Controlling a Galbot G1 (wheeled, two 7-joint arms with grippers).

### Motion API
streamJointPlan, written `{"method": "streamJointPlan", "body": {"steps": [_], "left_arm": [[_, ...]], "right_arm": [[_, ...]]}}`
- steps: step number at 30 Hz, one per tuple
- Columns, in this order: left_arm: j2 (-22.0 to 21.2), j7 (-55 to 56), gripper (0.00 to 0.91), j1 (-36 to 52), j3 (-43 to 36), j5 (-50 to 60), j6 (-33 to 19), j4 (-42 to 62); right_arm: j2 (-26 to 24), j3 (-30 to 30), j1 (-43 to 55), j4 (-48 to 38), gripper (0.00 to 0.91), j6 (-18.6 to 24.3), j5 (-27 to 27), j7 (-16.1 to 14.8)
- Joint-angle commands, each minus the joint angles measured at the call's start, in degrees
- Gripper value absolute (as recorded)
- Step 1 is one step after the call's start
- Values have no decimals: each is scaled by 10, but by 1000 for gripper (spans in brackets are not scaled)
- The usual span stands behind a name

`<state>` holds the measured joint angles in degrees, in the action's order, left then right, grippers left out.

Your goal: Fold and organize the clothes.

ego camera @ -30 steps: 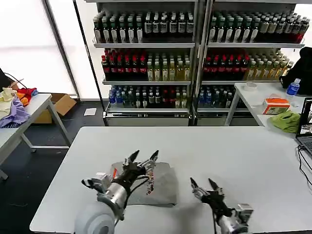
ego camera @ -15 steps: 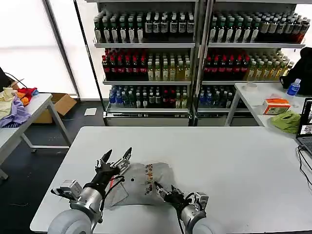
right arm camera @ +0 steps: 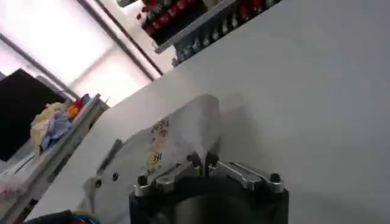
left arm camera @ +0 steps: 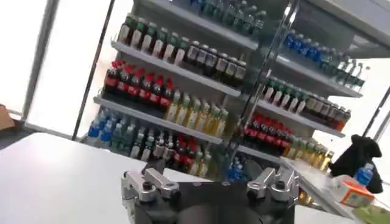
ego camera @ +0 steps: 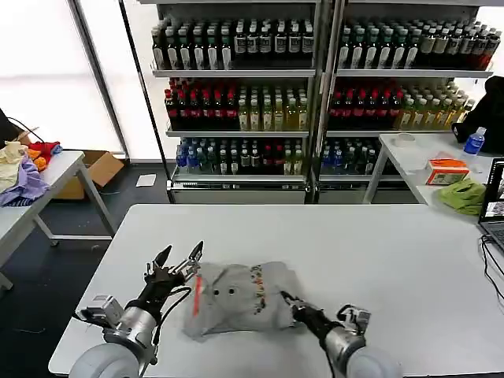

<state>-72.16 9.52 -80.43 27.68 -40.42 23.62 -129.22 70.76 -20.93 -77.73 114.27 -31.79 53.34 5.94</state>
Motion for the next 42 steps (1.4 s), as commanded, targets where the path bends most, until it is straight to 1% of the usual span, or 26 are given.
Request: {"method": "streamJointPlan", "body": {"steps": [1,5,6,7,8,9,11,13,15,17,19,21,22,23,24,25,26,27,28,29,31,33,35,38,41,42], "left_arm": [[-2,-5,907,-5,3,1,-2,3],[-2,-4,907,-2,1,1,-2,7],[-2,-4,907,-2,1,1,-1,7],[-2,-4,907,-2,1,1,0,7],[-2,-3,907,-2,2,1,1,6],[-1,-3,907,-3,5,0,4,4],[0,-3,907,-5,10,-4,6,3],[3,-3,907,-7,14,-4,6,1],[6,-4,907,-8,19,-5,7,-2],[9,-4,907,-8,22,-6,7,-5],[10,-3,907,-8,25,-8,7,-9],[11,-4,907,-9,28,-8,8,-12],[13,-4,907,-9,31,-8,7,-12],[13,-4,907,-9,32,-7,7,-11],[14,-5,907,-10,36,-6,7,-10],[15,-6,907,-12,38,-5,7,-10],[14,-6,907,-13,39,-5,6,-10],[14,-7,907,-17,39,-4,5,-11],[13,-9,907,-21,39,-1,4,-12],[12,-11,907,-23,39,2,4,-12],[8,-15,907,-35,39,11,-2,-13],[4,-17,907,-42,39,11,-4,-13],[2,-19,907,-46,40,11,-6,-13],[3,-20,907,-47,39,11,-7,-12],[7,-19,907,-44,35,11,-6,-13],[8,-19,907,-43,34,11,-6,-13]], "right_arm": [[-64,-182,-50,-9,0,-15,-35,-62],[-64,-186,-52,-5,0,-15,-51,-62],[-57,-181,-49,-6,0,-14,-82,-60],[-51,-180,-47,-6,907,-13,-101,-60],[-46,-178,-47,-3,907,-7,-123,-60],[-43,-180,-54,10,907,5,-130,-60],[-38,-187,-60,27,907,14,-137,-57],[-40,-195,-67,43,907,32,-161,-61],[-46,-199,-70,50,907,60,-219,-75],[-54,-197,-71,64,907,54,-218,-69],[-51,-191,-63,75,907,63,-229,-67],[-35,-160,-34,97,907,73,-253,-57],[-28,-146,-16,100,907,70,-260,-55],[-24,-118,-6,99,907,69,-267,-51],[-14,-65,18,84,907,70,-309,-43],[-5,-36,34,66,907,69,-335,-34],[-2,-11,45,49,907,66,-348,-24],[12,40,58,22,907,60,-372,-7],[22,67,67,-2,907,62,-382,4],[28,75,69,-21,907,62,-385,7],[45,96,71,-53,907,44,-398,21],[54,102,68,-70,907,34,-421,25],[54,102,62,-76,907,22,-429,32],[48,93,55,-72,907,22,-424,31],[40,80,52,-57,907,18,-408,34],[36,66,47,-37,907,34,-393,31]]}}
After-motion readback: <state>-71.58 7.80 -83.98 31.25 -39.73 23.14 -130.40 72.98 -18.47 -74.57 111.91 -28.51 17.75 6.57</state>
